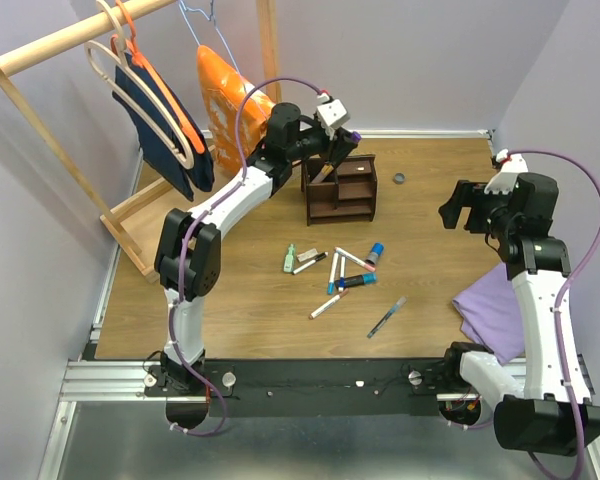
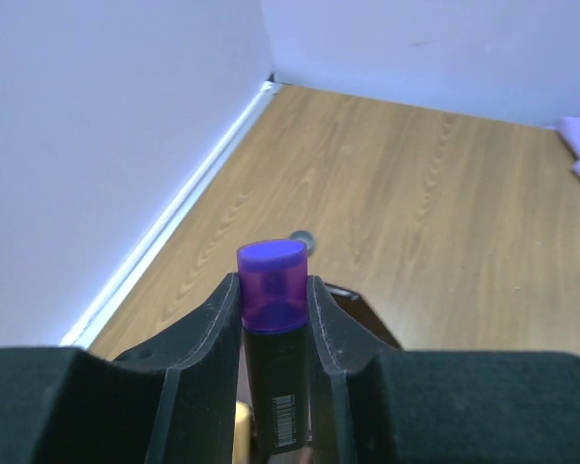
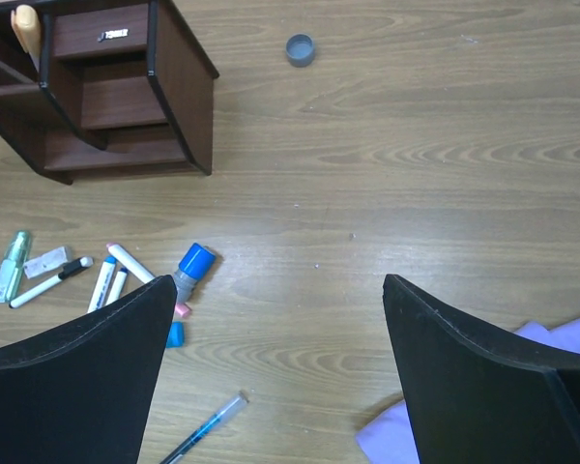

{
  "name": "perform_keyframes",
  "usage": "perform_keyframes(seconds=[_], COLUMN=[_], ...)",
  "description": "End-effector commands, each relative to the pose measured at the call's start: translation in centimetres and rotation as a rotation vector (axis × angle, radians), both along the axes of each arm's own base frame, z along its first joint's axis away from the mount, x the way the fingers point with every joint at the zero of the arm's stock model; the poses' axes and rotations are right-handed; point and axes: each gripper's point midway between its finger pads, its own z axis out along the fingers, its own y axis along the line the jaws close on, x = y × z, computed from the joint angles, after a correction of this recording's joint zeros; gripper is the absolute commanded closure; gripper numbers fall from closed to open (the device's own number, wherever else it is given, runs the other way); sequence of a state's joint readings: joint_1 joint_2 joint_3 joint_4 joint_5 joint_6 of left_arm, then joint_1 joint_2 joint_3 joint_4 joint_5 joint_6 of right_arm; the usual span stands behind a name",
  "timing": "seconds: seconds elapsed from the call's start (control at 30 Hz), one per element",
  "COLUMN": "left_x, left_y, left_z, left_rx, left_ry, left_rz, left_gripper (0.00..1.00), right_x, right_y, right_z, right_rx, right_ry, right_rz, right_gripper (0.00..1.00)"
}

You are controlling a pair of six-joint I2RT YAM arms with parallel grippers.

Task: Sort the stationery into containers
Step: Place the pen in the storage box.

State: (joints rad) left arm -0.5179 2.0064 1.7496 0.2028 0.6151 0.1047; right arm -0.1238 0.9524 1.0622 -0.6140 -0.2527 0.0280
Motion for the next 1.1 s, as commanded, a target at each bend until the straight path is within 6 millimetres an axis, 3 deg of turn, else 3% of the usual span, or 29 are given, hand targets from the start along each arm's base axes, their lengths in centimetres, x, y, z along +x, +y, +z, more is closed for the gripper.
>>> perform_keyframes(seconds=[0.0,0.2,0.37,0.67,0.8,1.07], left_x=[2.5,4.1,3.8,3.1,2.8,1.5], left_y=[1.5,1.9,2.1,3.2,3.7,4.6], left_z=[-0.6,-3.3,-6.0,-8.8,-8.8,-6.2], left_rx=[-0.045,-0.058,-0.054,-0.034,-0.017,0.008], left_ry=[-0.07,-0.035,0.015,0.062,0.057,0.03], left_rz=[0.041,0.055,0.044,0.058,0.069,0.084], left_gripper=[1.0,1.0,1.0,0.99,0.73,0.51], right_x=[1.0,1.6,2.0,1.9,2.1,2.3], right_y=[-0.9,-1.6,-1.9,-2.0,-1.8,-1.3], right_z=[1.7,1.5,0.6,-0.3,-0.7,-0.4], right_rx=[-0.04,-0.035,-0.057,-0.05,-0.035,-0.02], right_ry=[-0.041,-0.027,-0.018,0.004,0.01,-0.011], right_rz=[-0.027,-0.041,-0.035,-0.034,-0.029,-0.004], right_gripper=[0.05,0.06,0.06,0.06,0.06,0.06])
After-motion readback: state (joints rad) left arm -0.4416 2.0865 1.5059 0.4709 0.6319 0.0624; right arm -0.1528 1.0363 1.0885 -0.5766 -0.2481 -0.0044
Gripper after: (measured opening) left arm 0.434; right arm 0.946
